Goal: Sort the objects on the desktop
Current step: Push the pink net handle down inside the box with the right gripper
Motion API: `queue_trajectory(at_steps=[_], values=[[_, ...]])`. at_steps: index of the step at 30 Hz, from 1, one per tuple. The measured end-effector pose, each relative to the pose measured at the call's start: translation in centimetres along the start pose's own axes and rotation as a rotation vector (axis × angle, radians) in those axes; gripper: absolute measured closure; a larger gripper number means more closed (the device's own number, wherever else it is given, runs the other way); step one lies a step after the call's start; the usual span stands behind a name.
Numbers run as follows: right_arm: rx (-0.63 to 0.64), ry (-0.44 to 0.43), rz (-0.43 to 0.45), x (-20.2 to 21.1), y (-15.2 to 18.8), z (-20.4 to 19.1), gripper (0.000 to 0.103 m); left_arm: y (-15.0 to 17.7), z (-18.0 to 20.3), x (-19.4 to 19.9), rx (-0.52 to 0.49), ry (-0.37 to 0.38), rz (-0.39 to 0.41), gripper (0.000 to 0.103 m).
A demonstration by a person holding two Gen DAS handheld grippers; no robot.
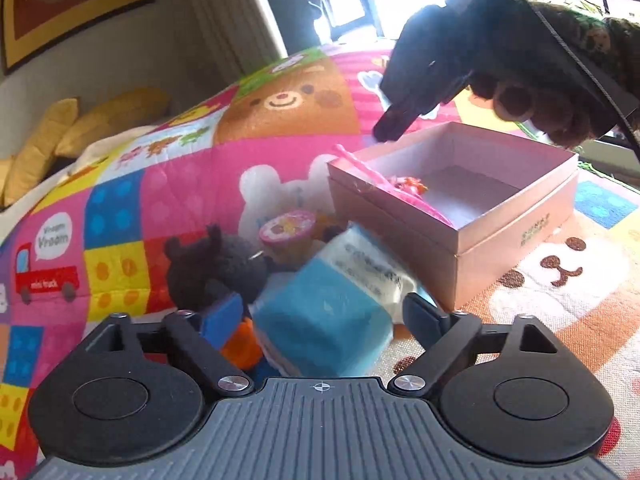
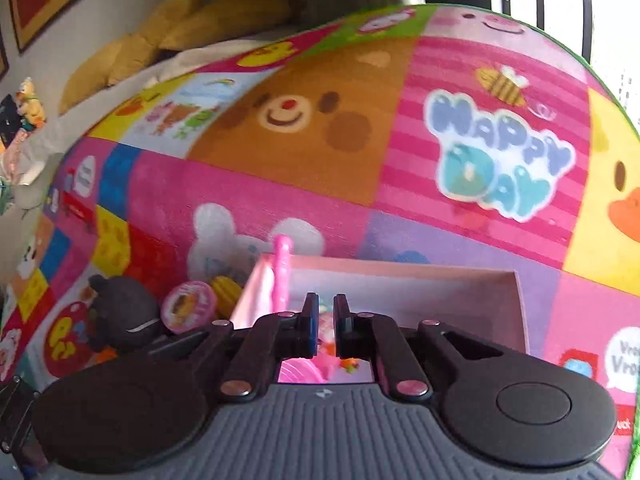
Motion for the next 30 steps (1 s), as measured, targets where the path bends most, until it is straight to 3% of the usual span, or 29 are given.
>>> queue_trajectory(at_steps=[6, 8, 9, 14, 16, 18, 19, 22, 24, 25, 27, 28, 30], values=[[-0.068, -0.111, 0.000, -3.6, 0.3, -0.1, 0.095, -0.1, 0.4, 0.3, -0.031, 0.024, 0.002, 0.003], [-0.061, -0.094, -0.007, -3.7, 0.7, 0.2, 0.093, -0.1, 0.6, -0.2, -0.043, 0.024, -0.004, 0.003], [-0.060, -0.074, -0.016, -3.6, 0.7, 0.4, 0.090, -0.1, 0.6, -0.4, -0.043, 0.025, -0.007, 0.003], [-0.040, 0.207, -0.068, -1.7, 1.8, 3.5, 0.091, 0.0, 1.2, -1.4, -0.036, 0.063, -0.022, 0.003], [-0.014, 0.240, -0.052, -0.2, 2.3, 3.9, 0.091, 0.2, 1.6, -1.7, -0.041, 0.077, -0.031, 0.003], [-0.022, 0.197, -0.041, 0.9, 2.4, 3.5, 0.090, 0.3, 1.9, -1.8, -0.053, 0.068, -0.034, 0.018], [-0.020, 0.166, -0.036, 1.4, 2.3, 3.0, 0.090, 0.4, 2.0, -1.7, -0.062, 0.063, -0.047, 0.047], [0.051, 0.096, -0.018, 2.4, 1.9, 0.0, 0.077, 0.8, 1.6, -0.7, -0.051, 0.059, -0.059, 0.047], [0.110, 0.059, 0.004, 3.2, 1.9, -2.1, 0.054, 1.3, 1.1, 0.5, -0.040, 0.054, -0.076, 0.048], [0.147, 0.031, 0.014, 3.8, 2.0, -3.5, 0.051, 1.5, 0.9, 1.4, -0.008, 0.078, -0.105, 0.048], [0.208, -0.012, 0.023, 5.1, 2.7, -5.4, 0.045, 1.5, 1.2, 3.7, 0.086, 0.234, -0.148, 0.048], [0.233, -0.029, 0.026, 5.8, 3.1, -6.3, 0.043, 1.2, 2.0, 5.1, 0.125, 0.324, -0.154, 0.046], [0.266, -0.058, 0.030, 7.1, 4.1, -7.3, 0.039, 0.4, 4.2, 7.0, 0.129, 0.411, -0.126, 0.041]])
Point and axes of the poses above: each gripper's, at about its wrist camera, not at the fingertips, and x roughly against the way its jaws point, z to its right, y to its underside, the point moved 6 cm from there along -x, roughly the way its jaws point, and after that the axes turned 11 degrees about -y, right-handed, at the moved point
